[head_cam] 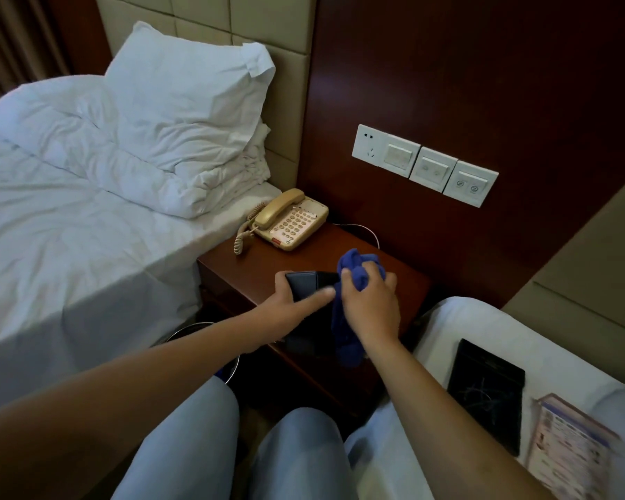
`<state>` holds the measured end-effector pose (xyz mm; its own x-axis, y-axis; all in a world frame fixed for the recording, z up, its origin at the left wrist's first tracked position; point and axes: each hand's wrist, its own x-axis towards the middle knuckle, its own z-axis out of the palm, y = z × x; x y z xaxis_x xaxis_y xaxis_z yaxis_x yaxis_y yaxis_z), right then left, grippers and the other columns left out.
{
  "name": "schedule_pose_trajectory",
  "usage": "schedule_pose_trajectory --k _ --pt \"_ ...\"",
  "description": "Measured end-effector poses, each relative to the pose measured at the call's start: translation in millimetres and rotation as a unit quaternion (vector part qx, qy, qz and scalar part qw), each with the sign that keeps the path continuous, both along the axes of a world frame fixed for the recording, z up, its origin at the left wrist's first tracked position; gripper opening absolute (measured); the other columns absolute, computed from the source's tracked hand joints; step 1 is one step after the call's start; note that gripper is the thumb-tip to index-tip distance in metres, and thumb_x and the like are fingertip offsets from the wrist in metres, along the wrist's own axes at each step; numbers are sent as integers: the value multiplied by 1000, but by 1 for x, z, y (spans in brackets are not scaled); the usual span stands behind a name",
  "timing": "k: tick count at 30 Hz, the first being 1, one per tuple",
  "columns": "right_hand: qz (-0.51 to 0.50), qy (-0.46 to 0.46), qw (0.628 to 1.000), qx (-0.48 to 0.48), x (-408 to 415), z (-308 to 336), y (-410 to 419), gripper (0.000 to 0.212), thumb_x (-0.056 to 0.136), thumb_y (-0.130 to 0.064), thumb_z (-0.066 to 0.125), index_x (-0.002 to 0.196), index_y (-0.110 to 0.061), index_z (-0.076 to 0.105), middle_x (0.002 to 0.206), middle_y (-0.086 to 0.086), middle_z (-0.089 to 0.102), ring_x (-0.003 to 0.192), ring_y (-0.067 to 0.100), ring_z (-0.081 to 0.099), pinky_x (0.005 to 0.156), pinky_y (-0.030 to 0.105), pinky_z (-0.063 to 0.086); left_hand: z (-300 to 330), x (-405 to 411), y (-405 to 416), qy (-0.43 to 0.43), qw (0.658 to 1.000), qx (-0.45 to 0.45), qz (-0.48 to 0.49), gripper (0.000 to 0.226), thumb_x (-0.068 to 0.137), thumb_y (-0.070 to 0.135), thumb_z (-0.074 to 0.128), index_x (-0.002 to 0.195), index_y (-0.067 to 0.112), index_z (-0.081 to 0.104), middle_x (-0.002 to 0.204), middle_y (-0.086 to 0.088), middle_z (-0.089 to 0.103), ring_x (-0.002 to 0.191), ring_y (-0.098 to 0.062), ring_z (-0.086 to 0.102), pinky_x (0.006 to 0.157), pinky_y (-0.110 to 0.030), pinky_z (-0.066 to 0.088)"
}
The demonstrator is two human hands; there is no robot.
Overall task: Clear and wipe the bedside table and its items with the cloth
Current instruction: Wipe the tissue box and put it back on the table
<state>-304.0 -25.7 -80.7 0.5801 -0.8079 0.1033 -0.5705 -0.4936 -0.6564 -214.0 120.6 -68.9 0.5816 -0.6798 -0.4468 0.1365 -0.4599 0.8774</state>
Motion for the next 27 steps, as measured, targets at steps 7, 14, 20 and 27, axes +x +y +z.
schedule_pose_trajectory --k 7,14,20,27 --pt "84 -53 995 -19 -19 44 33 37 92 -65 45 113 -36 53 124 -3 46 98 21 60 81 43 57 24 -23 -23 11 998 22 53 79 99 74 21 157 24 6 133 -4 47 113 -27 52 88 -42 48" --pt "54 -100 994 -8 -20 35 22 43 95 -61 48 128 -33 54 129 -1 47 105 20 57 84 44 56 28 -13 -36 -18 997 64 35 83 100 71 26 160 22 -5 154 -14 41 125 -33 51 90 -44 50" --pt "47 -53 993 -98 3 -10 14 32 94 -57 50 113 -32 56 118 1 50 94 25 59 67 41 55 -10 16 -25 79 992 20 93 114 61 90 67 151 46 11 141 -1 47 124 -30 54 102 -58 51" --pt "16 59 989 -137 13 -59 -41 30 94 -51 54 113 -29 59 116 7 52 99 35 58 74 45 52 -45 50 -7 146 984 19 97 129 48 85 82 151 50 11 148 -2 49 130 -32 56 104 -60 50"
